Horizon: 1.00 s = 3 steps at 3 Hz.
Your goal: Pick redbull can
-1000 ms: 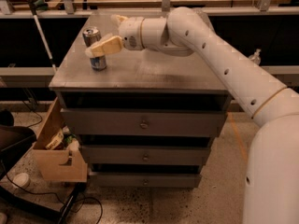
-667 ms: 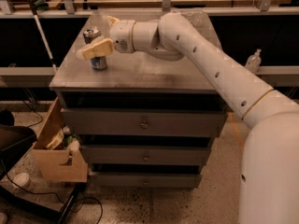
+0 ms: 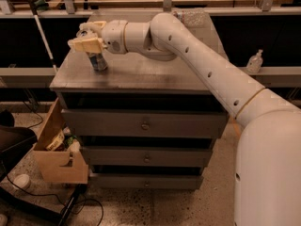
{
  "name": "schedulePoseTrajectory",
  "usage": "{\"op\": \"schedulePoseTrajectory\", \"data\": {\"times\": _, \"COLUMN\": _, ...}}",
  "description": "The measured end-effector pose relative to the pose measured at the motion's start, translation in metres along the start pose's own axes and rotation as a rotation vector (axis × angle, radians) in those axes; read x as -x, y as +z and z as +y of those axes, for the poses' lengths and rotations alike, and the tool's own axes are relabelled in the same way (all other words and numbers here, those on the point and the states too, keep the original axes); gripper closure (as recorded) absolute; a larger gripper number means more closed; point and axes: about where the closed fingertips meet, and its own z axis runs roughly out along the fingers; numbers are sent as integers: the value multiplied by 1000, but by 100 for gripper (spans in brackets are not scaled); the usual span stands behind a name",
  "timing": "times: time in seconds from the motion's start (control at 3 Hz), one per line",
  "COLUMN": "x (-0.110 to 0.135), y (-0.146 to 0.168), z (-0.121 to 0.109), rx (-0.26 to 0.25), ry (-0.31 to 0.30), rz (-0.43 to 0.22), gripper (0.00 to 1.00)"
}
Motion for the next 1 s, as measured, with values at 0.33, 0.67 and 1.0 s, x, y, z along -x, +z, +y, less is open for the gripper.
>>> {"op": "schedulePoseTrajectory", "data": {"times": 0.33, "x": 0, "y": 2, "z": 1, "rx": 4, "ry": 0, "rz": -1, "gripper": 72}}
{"op": "schedulePoseTrajectory", "data": {"times": 0.67, "x": 1, "y": 5, "z": 3, "rx": 8, "ry": 0, "rz": -2, "gripper": 95}}
{"op": "schedulePoseTrajectory", "data": {"times": 1.0, "x": 3, "y": 5, "z": 5, "rx": 10, "ry": -2, "rz": -6, "gripper": 100}}
